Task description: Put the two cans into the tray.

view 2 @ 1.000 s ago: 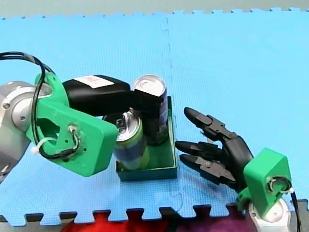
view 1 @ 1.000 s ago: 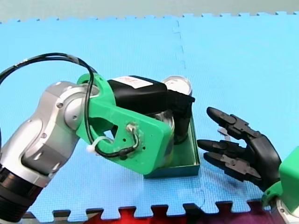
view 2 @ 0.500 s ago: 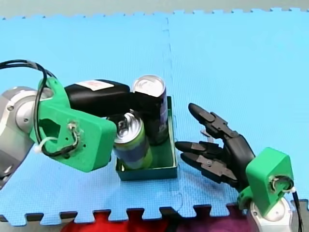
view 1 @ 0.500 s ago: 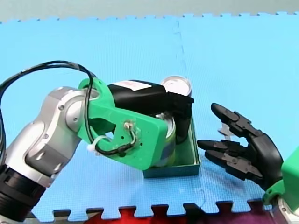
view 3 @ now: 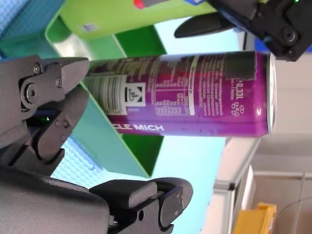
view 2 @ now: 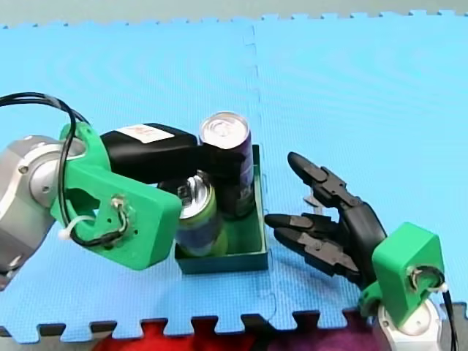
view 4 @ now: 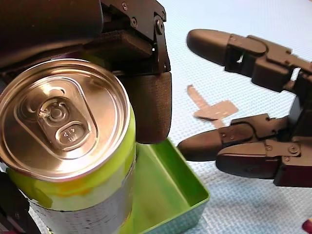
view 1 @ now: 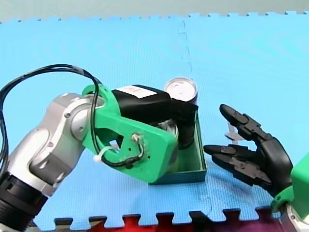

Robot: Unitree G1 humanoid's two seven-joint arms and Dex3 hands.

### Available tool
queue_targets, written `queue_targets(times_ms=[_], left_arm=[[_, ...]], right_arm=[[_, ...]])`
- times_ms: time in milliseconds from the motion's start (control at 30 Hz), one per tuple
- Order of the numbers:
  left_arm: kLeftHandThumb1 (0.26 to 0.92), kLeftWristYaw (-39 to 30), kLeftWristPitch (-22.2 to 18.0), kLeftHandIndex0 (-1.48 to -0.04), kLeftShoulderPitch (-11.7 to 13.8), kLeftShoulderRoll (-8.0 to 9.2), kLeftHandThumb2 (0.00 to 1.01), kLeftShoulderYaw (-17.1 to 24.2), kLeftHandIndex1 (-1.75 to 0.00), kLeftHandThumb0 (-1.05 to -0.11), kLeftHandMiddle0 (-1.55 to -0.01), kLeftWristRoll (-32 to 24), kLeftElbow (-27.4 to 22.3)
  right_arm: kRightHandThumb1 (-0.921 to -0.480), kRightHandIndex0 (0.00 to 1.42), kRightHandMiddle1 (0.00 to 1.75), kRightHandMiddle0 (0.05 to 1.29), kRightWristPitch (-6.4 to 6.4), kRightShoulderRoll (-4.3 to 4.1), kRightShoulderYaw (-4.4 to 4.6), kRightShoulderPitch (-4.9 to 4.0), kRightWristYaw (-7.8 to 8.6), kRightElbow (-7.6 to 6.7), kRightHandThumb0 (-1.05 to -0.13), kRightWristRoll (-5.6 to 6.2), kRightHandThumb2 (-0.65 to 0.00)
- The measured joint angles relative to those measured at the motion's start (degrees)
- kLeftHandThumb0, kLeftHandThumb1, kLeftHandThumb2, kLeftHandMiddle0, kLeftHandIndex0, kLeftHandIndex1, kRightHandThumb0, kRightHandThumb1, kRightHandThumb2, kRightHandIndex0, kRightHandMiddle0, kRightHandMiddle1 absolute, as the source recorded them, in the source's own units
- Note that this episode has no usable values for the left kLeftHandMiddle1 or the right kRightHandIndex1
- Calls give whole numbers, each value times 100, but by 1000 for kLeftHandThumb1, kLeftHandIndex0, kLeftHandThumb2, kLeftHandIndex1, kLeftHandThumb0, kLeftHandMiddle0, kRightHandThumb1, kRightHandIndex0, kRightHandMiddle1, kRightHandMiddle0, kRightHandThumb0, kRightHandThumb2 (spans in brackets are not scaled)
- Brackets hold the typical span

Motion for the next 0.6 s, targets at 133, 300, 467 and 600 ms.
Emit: queue_targets(times_ms=[133, 300, 467, 600], left_arm=[[871, -56, 26, -531, -30, -1, 3, -3, -1746, -292, -890, 19, 3], [877, -130, -20, -532, -68, 9, 6, -7, -1746, -297, -890, -8, 23], [807, -385, -299, -557, -213, 132, 1, -120, -1033, -580, -572, 40, 28], [800, -958, 78, -666, -334, 195, 0, -136, -111, -793, -686, -75, -200]], right_arm=[[-900, 1271, 13, 371, -8, 16, -6, 5, 13, 8, -877, 27, 0], [-896, 979, 2, 389, -9, 41, -20, 7, 91, 20, -872, 115, 0], [-903, 896, 2, 397, -64, 93, -109, -139, 276, 325, -886, 281, -2], [-911, 843, 36, 502, -53, 96, -174, -206, 247, 464, -895, 296, -2]])
